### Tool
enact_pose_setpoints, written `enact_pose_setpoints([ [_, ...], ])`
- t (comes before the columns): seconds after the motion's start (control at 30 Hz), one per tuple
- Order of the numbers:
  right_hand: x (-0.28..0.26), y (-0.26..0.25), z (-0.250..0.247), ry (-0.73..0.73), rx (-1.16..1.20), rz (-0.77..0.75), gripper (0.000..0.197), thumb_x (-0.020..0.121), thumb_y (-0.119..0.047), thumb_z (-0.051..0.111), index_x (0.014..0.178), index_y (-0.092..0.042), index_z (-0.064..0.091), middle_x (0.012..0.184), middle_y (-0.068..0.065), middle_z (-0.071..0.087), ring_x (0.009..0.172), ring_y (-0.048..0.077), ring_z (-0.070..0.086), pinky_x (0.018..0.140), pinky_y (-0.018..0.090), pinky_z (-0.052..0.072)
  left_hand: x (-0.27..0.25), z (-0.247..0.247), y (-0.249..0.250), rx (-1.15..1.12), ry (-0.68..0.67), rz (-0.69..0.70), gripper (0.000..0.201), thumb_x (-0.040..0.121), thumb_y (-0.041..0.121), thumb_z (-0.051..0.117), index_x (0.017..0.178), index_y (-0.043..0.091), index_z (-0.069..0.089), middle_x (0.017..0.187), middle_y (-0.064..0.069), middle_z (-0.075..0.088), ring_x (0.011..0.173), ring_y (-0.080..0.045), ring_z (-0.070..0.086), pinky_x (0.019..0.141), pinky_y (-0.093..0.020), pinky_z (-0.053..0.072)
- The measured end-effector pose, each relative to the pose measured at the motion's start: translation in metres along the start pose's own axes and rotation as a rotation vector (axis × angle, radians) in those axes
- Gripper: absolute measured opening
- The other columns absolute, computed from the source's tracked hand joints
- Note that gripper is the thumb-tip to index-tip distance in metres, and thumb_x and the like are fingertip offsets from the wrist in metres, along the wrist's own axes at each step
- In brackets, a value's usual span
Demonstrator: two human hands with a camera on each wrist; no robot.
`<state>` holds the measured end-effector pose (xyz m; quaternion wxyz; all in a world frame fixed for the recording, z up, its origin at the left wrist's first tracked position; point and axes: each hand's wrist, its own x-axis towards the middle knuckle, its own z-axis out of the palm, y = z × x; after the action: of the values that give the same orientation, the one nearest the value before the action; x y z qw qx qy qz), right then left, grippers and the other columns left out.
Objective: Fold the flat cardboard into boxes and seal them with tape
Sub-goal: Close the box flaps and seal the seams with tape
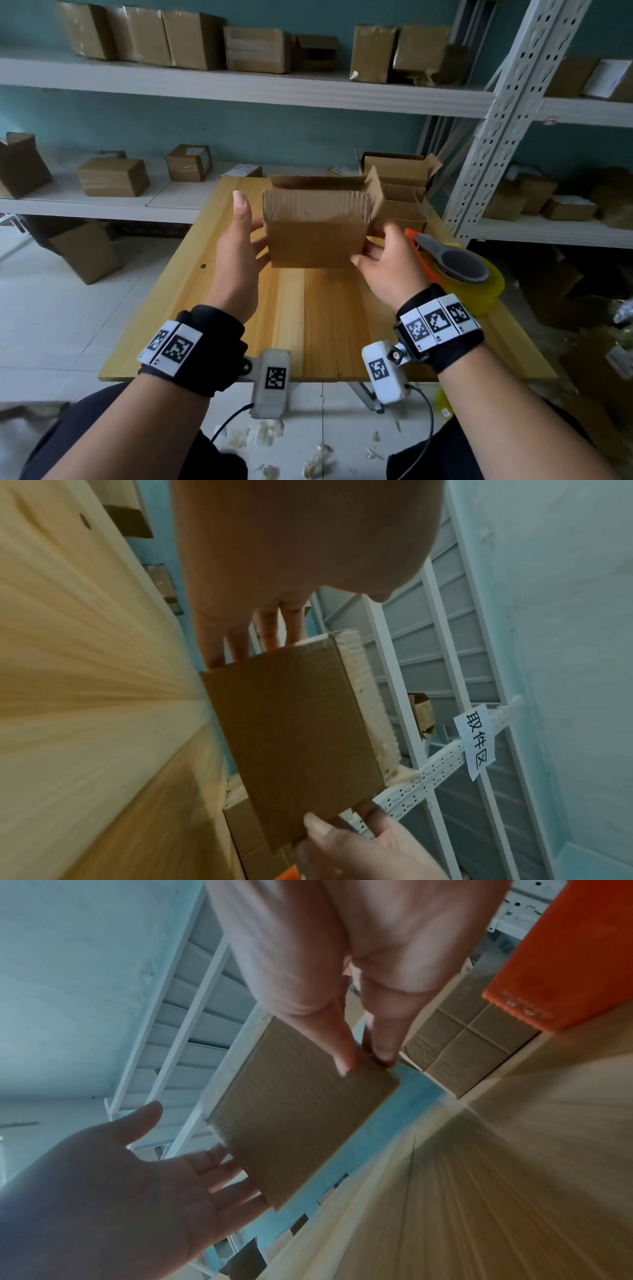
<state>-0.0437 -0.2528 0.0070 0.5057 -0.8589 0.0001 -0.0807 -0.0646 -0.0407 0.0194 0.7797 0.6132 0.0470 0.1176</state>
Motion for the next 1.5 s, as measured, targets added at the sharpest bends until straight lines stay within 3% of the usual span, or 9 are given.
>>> enact_pose_setpoints([
  [0.07, -0.002, -0.003, 0.000, 0.031, 0.019, -0.001, 0.041, 0.092, -0.020, 0.078, 0.124, -0.018, 0.054, 0.121, -0.006, 0.072, 0.109, 0.012, 0.069, 0.084, 0.025, 0.055, 0.000, 0.001, 0.000, 0.008, 0.003, 0.064, 0.093, 0.091, 0.088, 0.037, 0.140, 0.013, 0.061, 0.137, -0.001, 0.068, 0.130, -0.022, 0.062, 0.116, -0.051, 0.047],
  [0.17, -0.007, -0.007, 0.000, 0.032, 0.119, 0.011, 0.044, 0.086, -0.037, 0.083, 0.119, -0.022, 0.059, 0.112, -0.011, 0.072, 0.103, 0.009, 0.067, 0.083, 0.028, 0.050, -0.003, 0.003, 0.000, 0.006, -0.009, 0.095, 0.103, 0.081, 0.092, 0.045, 0.142, 0.009, 0.059, 0.140, -0.001, 0.066, 0.134, -0.022, 0.059, 0.117, -0.049, 0.047],
  [0.4, -0.016, -0.018, -0.005, 0.036, 0.256, 0.076, 0.030, 0.091, -0.037, 0.077, 0.081, -0.022, 0.053, 0.064, -0.016, 0.053, 0.074, 0.014, 0.055, 0.072, 0.033, 0.043, -0.001, 0.006, -0.006, 0.024, -0.038, 0.024, 0.035, 0.103, 0.065, 0.050, 0.119, 0.034, 0.054, 0.127, 0.009, 0.060, 0.130, -0.025, 0.058, 0.109, -0.043, 0.051],
  [0.6, -0.004, -0.010, 0.000, -0.026, 0.381, 0.147, 0.090, 0.061, -0.096, 0.067, 0.119, -0.027, 0.070, 0.120, -0.002, 0.075, 0.119, 0.023, 0.066, 0.111, 0.057, 0.045, -0.002, 0.005, -0.001, 0.006, -0.053, -0.150, 0.066, 0.105, 0.066, 0.044, 0.152, 0.020, 0.048, 0.133, 0.005, 0.059, 0.130, -0.028, 0.059, 0.113, -0.053, 0.049],
  [0.77, -0.003, -0.011, 0.001, -0.065, 0.416, 0.199, 0.102, 0.058, -0.104, 0.056, 0.136, -0.038, 0.062, 0.134, -0.009, 0.069, 0.131, 0.021, 0.060, 0.115, 0.056, 0.043, -0.004, 0.003, 0.003, 0.057, -0.134, -0.237, 0.031, 0.106, 0.056, 0.051, 0.113, 0.029, 0.064, 0.120, 0.003, 0.067, 0.119, -0.026, 0.066, 0.110, -0.050, 0.052],
  [0.93, -0.005, -0.015, 0.000, -0.112, 0.446, 0.256, 0.080, 0.074, -0.081, 0.060, 0.138, -0.032, 0.062, 0.129, -0.002, 0.072, 0.125, 0.023, 0.064, 0.110, 0.053, 0.047, -0.002, 0.003, -0.002, 0.103, -0.145, -0.234, 0.033, 0.107, 0.049, 0.051, 0.117, 0.022, 0.067, 0.121, -0.006, 0.070, 0.116, -0.027, 0.067, 0.109, -0.045, 0.052],
  [1.1, -0.003, -0.011, 0.000, -0.113, 0.373, 0.258, 0.084, 0.063, -0.063, 0.064, 0.132, -0.016, 0.061, 0.131, 0.008, 0.067, 0.125, 0.028, 0.060, 0.107, 0.051, 0.049, 0.000, 0.006, -0.007, 0.135, -0.147, -0.273, 0.028, 0.109, 0.028, 0.044, 0.091, 0.021, 0.063, 0.077, 0.003, 0.068, 0.086, -0.021, 0.057, 0.084, -0.034, 0.045],
  [1.37, -0.001, -0.007, 0.000, -0.135, 0.368, 0.252, 0.065, 0.065, -0.057, 0.066, 0.116, -0.017, 0.064, 0.125, 0.010, 0.068, 0.123, 0.029, 0.061, 0.109, 0.054, 0.048, 0.003, 0.004, -0.004, 0.120, -0.155, -0.300, 0.020, 0.106, 0.021, 0.051, 0.095, 0.018, 0.067, 0.088, -0.002, 0.062, 0.093, -0.022, 0.054, 0.093, -0.037, 0.045],
  [1.5, -0.001, -0.004, 0.002, -0.130, 0.295, 0.233, 0.066, 0.063, -0.064, 0.066, 0.110, -0.019, 0.066, 0.120, 0.011, 0.069, 0.120, 0.031, 0.061, 0.109, 0.061, 0.047, 0.006, 0.001, -0.004, 0.148, -0.172, -0.274, 0.021, 0.103, 0.021, 0.060, 0.121, 0.013, 0.066, 0.108, -0.004, 0.070, 0.105, -0.017, 0.065, 0.101, -0.034, 0.051],
])
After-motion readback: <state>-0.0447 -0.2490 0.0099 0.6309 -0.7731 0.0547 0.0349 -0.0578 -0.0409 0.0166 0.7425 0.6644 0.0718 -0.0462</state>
